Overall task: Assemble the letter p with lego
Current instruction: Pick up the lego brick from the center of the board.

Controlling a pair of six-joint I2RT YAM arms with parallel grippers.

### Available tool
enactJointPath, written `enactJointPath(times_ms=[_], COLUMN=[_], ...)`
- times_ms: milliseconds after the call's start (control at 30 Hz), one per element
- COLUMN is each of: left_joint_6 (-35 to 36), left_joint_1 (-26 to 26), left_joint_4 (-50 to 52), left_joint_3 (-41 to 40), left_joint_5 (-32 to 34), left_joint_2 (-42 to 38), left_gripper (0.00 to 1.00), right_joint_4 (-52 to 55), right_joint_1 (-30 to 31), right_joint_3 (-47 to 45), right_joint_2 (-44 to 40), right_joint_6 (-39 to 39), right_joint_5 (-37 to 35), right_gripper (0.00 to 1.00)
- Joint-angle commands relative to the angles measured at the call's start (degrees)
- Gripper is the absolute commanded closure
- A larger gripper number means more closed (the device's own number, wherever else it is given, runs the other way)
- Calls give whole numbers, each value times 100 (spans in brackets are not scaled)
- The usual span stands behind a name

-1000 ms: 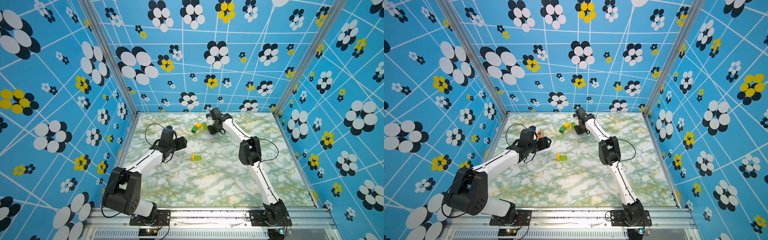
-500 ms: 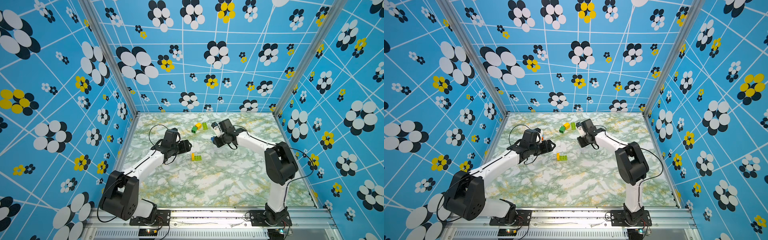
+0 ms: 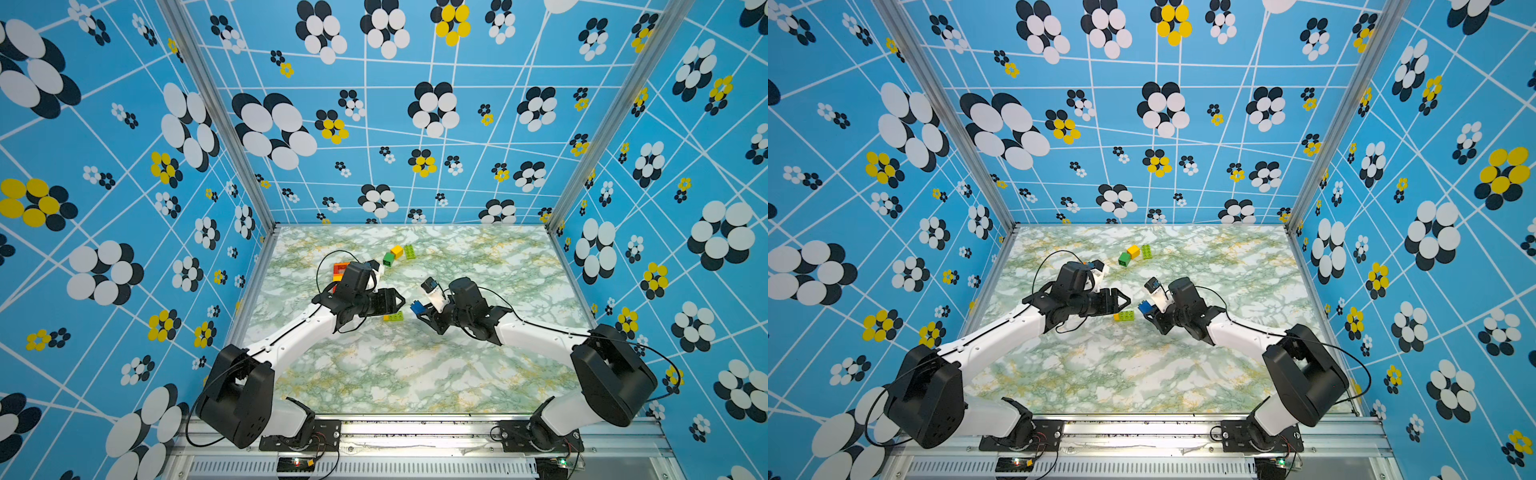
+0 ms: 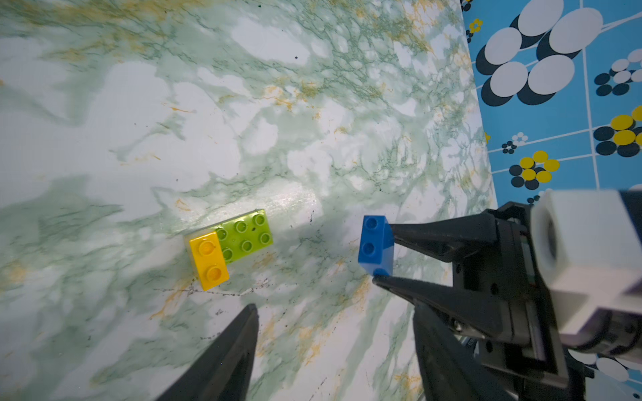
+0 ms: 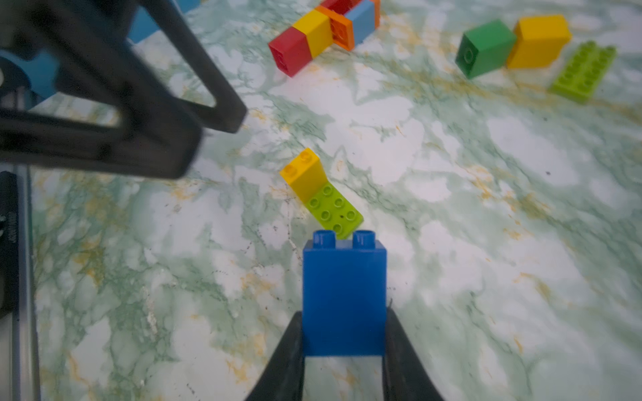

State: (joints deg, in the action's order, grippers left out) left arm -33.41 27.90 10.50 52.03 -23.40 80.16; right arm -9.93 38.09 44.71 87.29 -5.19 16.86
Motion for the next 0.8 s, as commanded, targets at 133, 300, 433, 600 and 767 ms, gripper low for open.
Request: enactJointPath(times_ms=[133,300,433,600,767], left_joint_6=[30,71,111,158,212], left_joint_1=[71,114,150,180,198], left_joint_4=[108,232,305,368,434], left_joint_3=[59,106,167,215,275], left_joint_5=[-546,-729,-772,-798,-816], left_joint_2=[-221,-133,-41,69,148], left_gripper=[37,43,48,55,61], right_joint_4=[-1025,-1423,-1591,-1787,-1884], right_joint_1=[255,398,469,506,532], right_joint_3=[-296,-503,-582,-656,-687], right_joint_2=[-177,-199,-168,-196,-212], right_joint_6=[-511,-715,-831,-836,-863], right_joint_5=[210,85,-6,-22,-3], right_gripper=[82,82,82,82,82])
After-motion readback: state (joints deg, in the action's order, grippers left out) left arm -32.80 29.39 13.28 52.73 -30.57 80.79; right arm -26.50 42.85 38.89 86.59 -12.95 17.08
